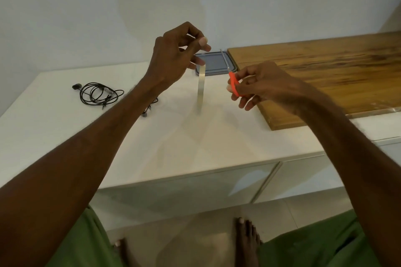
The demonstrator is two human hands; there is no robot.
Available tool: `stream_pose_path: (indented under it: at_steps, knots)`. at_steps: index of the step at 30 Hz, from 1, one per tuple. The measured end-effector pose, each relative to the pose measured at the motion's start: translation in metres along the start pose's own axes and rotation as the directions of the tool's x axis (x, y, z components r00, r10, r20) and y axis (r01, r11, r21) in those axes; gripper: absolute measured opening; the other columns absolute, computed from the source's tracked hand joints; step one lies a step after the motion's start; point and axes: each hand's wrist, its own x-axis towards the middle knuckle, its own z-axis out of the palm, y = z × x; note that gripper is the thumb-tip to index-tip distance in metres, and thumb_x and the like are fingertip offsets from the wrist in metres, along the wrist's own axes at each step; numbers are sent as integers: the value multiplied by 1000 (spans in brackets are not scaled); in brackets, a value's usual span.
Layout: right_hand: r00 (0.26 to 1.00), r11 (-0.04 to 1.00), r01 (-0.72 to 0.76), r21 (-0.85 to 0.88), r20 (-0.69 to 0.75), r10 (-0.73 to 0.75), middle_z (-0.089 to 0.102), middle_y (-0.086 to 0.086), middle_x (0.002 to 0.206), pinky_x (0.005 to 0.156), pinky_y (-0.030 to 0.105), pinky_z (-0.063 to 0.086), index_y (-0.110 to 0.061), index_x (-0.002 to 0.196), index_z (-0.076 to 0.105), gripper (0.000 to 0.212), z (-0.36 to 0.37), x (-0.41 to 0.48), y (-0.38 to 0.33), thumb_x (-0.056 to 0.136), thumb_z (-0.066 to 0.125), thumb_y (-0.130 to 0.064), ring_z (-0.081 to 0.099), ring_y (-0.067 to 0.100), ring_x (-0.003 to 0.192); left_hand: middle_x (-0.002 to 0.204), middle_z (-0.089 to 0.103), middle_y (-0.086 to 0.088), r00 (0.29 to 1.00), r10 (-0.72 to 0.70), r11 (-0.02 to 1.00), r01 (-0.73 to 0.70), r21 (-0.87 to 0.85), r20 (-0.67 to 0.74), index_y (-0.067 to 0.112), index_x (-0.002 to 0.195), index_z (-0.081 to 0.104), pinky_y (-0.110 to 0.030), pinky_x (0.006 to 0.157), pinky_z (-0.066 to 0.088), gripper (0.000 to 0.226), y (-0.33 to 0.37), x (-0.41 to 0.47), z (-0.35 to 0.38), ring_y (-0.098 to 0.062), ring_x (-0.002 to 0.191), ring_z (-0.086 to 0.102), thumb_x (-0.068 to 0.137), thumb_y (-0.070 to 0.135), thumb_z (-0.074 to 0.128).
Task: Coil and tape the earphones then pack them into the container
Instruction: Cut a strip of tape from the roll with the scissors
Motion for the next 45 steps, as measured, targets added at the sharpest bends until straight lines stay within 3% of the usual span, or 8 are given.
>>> stream_pose_path:
  at_steps: [10,15,18,21,27,33,38,45]
  knots:
    - [969,939,28,-344,241,59,74,10,93,64,23,57,-8,125,61,37,-3,-7,-11,90,66,-21,72,26,85,106,73,-1,997,48,999,-49,8,65,1,108,59,-22,63,59,29,1,-2,-2,-14,72,74,100,29,55]
    - [972,893,27,-448,221,82,71,9,96,65,22,53,-6,128,57,41,-2,-4,-17,90,66,-20,70,25,91,104,73,-3,992,84,996,-87,28,94,3,105,59,-22,62,58,27,3,-3,-3,-11,72,74,100,30,56]
    - [973,867,41,-496,217,79,68,1,97,62,20,49,-14,119,59,44,-3,-7,-19,83,70,-38,65,15,86,105,73,-4,991,91,995,-94,31,99,2,106,59,-22,62,58,28,4,-4,-3,-13,73,74,100,29,56]
    - [974,768,97,-633,221,58,49,-12,85,61,20,35,-23,104,52,57,0,-8,-19,66,67,-62,47,7,76,107,72,-3,990,94,994,-100,47,108,1,108,59,-22,64,59,29,6,-4,-1,-14,74,74,100,29,56]
    - [986,742,109,-661,165,2,46,-10,81,58,20,30,-19,109,53,46,7,3,-14,80,69,-52,41,8,70,110,73,-2,985,93,992,-104,70,147,7,105,58,-21,66,59,28,9,-4,-1,-12,80,74,99,34,55]
    - [991,736,129,-665,101,-83,56,8,129,74,26,35,-15,139,50,58,9,14,-16,89,67,-38,43,15,95,120,70,2,980,94,989,-111,96,173,12,107,62,-23,53,59,28,11,-6,-2,-10,88,74,97,39,57]
    - [990,727,137,-673,75,-117,58,9,131,74,27,37,-16,139,51,58,8,17,-19,87,70,-34,45,15,94,138,60,4,976,92,989,-112,93,196,15,102,61,-23,49,58,24,15,-7,-3,-9,86,74,96,38,59]
    - [987,698,133,-704,26,-161,60,8,132,76,29,39,-19,138,54,59,9,17,-15,84,73,-35,46,16,94,140,57,4,975,79,988,-104,112,207,15,104,63,-15,43,52,26,16,-9,-4,-12,87,74,95,40,60]
